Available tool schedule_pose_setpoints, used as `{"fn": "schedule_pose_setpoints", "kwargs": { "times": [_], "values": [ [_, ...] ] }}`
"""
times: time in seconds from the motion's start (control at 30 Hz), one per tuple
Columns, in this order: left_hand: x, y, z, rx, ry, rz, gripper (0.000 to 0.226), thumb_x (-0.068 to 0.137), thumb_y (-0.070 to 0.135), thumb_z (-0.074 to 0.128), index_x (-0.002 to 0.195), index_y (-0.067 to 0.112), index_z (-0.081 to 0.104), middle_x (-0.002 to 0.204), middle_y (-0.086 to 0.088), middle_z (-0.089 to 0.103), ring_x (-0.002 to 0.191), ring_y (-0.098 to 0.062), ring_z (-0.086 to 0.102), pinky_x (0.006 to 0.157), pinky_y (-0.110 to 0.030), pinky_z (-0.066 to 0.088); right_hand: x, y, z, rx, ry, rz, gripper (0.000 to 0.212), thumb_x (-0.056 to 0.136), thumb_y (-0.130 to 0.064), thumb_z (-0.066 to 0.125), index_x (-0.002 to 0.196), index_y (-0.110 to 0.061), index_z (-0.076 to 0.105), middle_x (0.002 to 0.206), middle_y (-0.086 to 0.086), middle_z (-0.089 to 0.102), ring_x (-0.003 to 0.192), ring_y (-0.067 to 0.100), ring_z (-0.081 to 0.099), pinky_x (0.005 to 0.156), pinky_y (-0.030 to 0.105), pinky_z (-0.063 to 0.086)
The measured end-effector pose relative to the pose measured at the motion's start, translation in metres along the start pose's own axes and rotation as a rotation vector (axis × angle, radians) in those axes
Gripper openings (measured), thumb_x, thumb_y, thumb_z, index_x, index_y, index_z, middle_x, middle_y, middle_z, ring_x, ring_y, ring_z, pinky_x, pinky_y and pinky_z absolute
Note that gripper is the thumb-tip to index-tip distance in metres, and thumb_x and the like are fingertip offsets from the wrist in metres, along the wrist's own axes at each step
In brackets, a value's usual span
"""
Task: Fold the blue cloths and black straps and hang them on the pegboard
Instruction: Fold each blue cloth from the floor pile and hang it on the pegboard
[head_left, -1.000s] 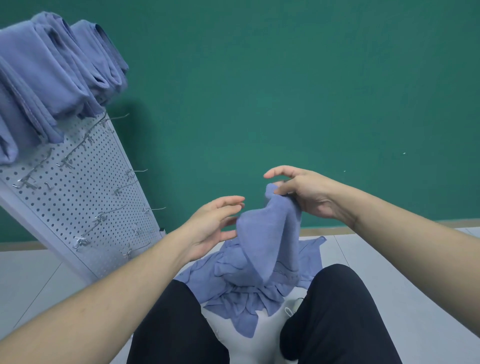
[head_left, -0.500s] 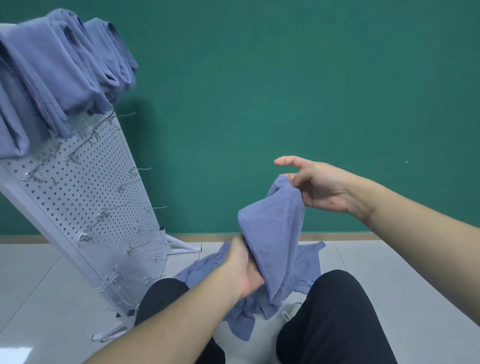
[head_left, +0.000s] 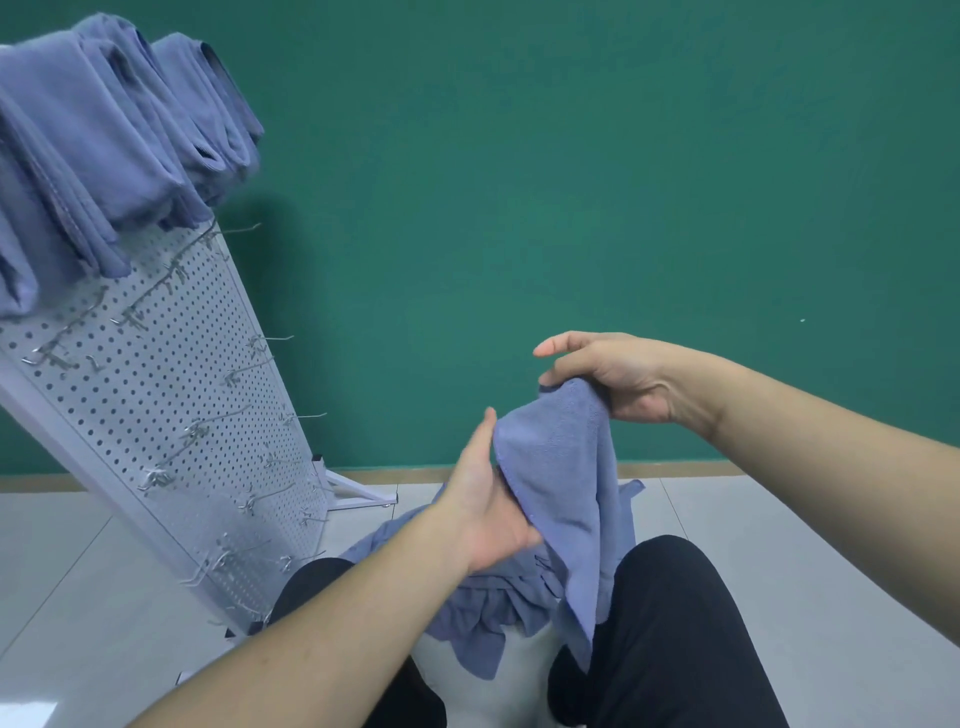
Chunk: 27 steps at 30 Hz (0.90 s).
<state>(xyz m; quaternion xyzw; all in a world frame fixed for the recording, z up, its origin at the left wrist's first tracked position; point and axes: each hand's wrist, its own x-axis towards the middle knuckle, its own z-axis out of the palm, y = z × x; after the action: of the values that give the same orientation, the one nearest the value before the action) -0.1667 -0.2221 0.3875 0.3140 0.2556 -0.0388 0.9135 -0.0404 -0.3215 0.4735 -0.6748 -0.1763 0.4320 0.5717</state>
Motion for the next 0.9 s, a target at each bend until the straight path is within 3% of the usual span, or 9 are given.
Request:
{"fn": "schedule_pose_setpoints", "kwargs": {
  "times": [0.07, 0.17, 0.3, 0.4, 0.47, 0.57, 0.7, 0.8, 0.9],
  "values": [
    [0.006, 0.008, -0.003, -0.021, 0.038, 0.112, 0.036, 0.098, 0.038, 0.057, 0.113, 0.007, 0.069, 0.09, -0.011, 0.075, 0.079, -0.025, 0.073, 0.079, -0.038, 0.055, 0.001, 0.0, -0.001, -0.03, 0.016, 0.006, 0.031, 0.089, 0.007, 0.062, 0.11, -0.015, 0.057, 0.079, 0.01, 0.066, 0.062, 0.017, 0.064, 0.057, 0.025, 0.054],
    [0.012, 0.017, 0.0, 0.005, 0.084, 0.279, 0.004, 0.096, 0.007, 0.057, 0.095, 0.01, 0.06, 0.067, -0.005, 0.065, 0.059, -0.017, 0.061, 0.067, -0.029, 0.049, 0.005, 0.004, -0.002, -0.029, 0.058, 0.004, 0.026, 0.09, 0.005, 0.062, 0.106, -0.015, 0.058, 0.084, 0.009, 0.065, 0.068, 0.017, 0.063, 0.059, 0.025, 0.054],
    [0.016, 0.035, -0.001, 0.031, 0.133, 0.471, 0.035, 0.093, -0.01, 0.047, 0.111, 0.018, 0.053, 0.096, -0.01, 0.067, 0.076, -0.021, 0.061, 0.07, -0.037, 0.047, 0.009, 0.014, -0.006, -0.063, 0.149, 0.042, 0.01, 0.09, -0.016, 0.072, 0.097, -0.011, 0.067, 0.093, 0.006, 0.073, 0.073, 0.016, 0.067, 0.067, 0.026, 0.056],
    [0.014, 0.045, -0.002, 0.167, 0.169, 0.539, 0.04, 0.09, -0.009, 0.047, 0.115, 0.021, 0.057, 0.106, -0.01, 0.063, 0.083, -0.023, 0.055, 0.065, -0.034, 0.044, 0.004, 0.021, -0.013, -0.211, 0.023, 0.23, 0.034, 0.09, -0.039, 0.071, 0.107, -0.011, 0.073, 0.101, 0.004, 0.078, 0.079, 0.015, 0.073, 0.067, 0.027, 0.06],
    [0.009, 0.047, 0.002, 0.21, 0.185, 0.578, 0.04, 0.091, -0.006, 0.052, 0.117, 0.023, 0.059, 0.104, -0.008, 0.06, 0.084, -0.02, 0.052, 0.063, -0.033, 0.042, 0.002, 0.025, -0.014, -0.304, -0.031, 0.255, 0.038, 0.091, -0.038, 0.07, 0.112, -0.006, 0.071, 0.103, 0.005, 0.077, 0.084, 0.016, 0.074, 0.071, 0.028, 0.06],
    [0.014, 0.042, 0.001, 0.186, 0.221, 0.593, 0.046, 0.091, 0.005, 0.066, 0.13, 0.026, 0.052, 0.115, -0.002, 0.061, 0.093, -0.017, 0.059, 0.074, -0.035, 0.051, 0.005, 0.025, -0.006, -0.209, -0.015, 0.11, 0.032, 0.095, -0.026, 0.066, 0.12, -0.006, 0.068, 0.111, 0.009, 0.076, 0.095, 0.021, 0.072, 0.083, 0.032, 0.058],
    [0.018, 0.025, -0.01, 0.084, 0.162, 0.289, 0.085, 0.075, 0.038, 0.085, 0.144, 0.008, 0.046, 0.127, -0.017, 0.068, 0.112, -0.03, 0.069, 0.092, -0.047, 0.058, 0.014, 0.024, 0.001, -0.144, 0.11, -0.029, 0.01, 0.098, -0.023, 0.062, 0.106, -0.018, 0.066, 0.107, 0.008, 0.075, 0.088, 0.02, 0.069, 0.083, 0.035, 0.056],
    [0.009, 0.01, -0.01, 0.099, 0.079, 0.107, 0.063, 0.09, 0.057, 0.065, 0.129, 0.009, 0.065, 0.121, -0.017, 0.071, 0.112, -0.029, 0.069, 0.104, -0.047, 0.05, 0.015, 0.023, 0.003, -0.159, 0.156, -0.034, 0.004, 0.097, -0.025, 0.062, 0.097, -0.024, 0.058, 0.093, 0.004, 0.067, 0.078, 0.017, 0.063, 0.071, 0.027, 0.052],
    [0.009, 0.006, -0.012, 0.117, 0.117, 0.101, 0.064, 0.088, 0.058, 0.065, 0.127, 0.007, 0.065, 0.118, -0.02, 0.071, 0.11, -0.031, 0.07, 0.101, -0.046, 0.053, 0.012, 0.022, 0.002, -0.076, 0.195, -0.037, 0.007, 0.099, -0.025, 0.059, 0.094, -0.024, 0.054, 0.087, 0.003, 0.063, 0.07, 0.015, 0.063, 0.06, 0.024, 0.052]
  ]
}}
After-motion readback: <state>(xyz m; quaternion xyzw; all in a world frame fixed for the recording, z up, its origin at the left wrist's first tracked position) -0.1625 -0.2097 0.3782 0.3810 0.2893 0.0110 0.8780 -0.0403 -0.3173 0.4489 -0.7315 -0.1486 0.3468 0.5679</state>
